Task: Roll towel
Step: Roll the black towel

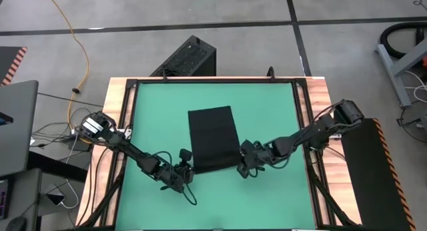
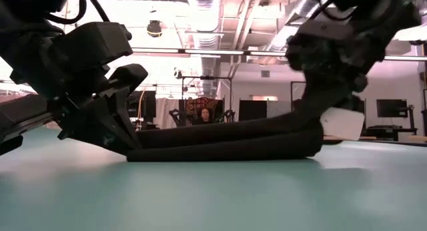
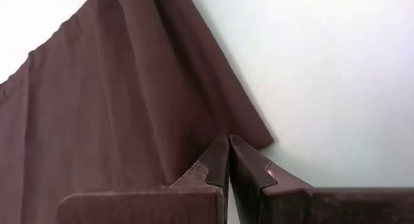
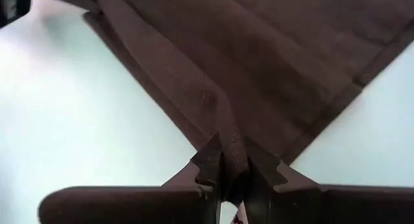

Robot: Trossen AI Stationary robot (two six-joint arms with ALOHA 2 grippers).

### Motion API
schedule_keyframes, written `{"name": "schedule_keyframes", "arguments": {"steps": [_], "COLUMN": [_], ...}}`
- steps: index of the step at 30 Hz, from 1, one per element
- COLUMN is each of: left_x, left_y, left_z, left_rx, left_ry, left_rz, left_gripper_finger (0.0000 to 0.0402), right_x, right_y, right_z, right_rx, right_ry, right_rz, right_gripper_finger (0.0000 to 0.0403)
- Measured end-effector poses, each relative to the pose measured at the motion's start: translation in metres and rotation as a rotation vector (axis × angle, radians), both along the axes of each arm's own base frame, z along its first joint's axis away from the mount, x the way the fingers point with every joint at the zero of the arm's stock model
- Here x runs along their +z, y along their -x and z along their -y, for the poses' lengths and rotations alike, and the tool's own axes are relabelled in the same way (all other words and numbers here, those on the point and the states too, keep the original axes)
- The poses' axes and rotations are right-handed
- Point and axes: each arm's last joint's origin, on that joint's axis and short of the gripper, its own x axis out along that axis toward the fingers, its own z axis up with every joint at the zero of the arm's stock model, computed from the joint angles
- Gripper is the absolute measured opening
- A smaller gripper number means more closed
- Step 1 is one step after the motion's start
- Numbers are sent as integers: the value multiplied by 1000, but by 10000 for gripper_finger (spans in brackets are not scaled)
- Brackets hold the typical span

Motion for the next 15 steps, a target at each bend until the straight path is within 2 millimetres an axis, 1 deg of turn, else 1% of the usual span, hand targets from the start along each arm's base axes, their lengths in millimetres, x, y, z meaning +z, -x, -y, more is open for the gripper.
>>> {"name": "schedule_keyframes", "arguments": {"steps": [2,5,10,15], "left_x": [0,0,4,17], "left_y": [0,0,-2,-2], "left_z": [0,0,6,18], "left_rx": [0,2,-17,-12], "left_ry": [0,6,-12,-81], "left_rz": [0,6,68,148], "left_gripper_finger": [0,0,0,0], "right_x": [4,6,-4,-15], "right_y": [3,4,0,-4], "right_z": [-2,-3,-5,-5], "right_rx": [4,1,2,1], "right_ry": [45,59,62,63], "right_rz": [14,24,12,-14], "right_gripper_finger": [65,66,66,66]}}
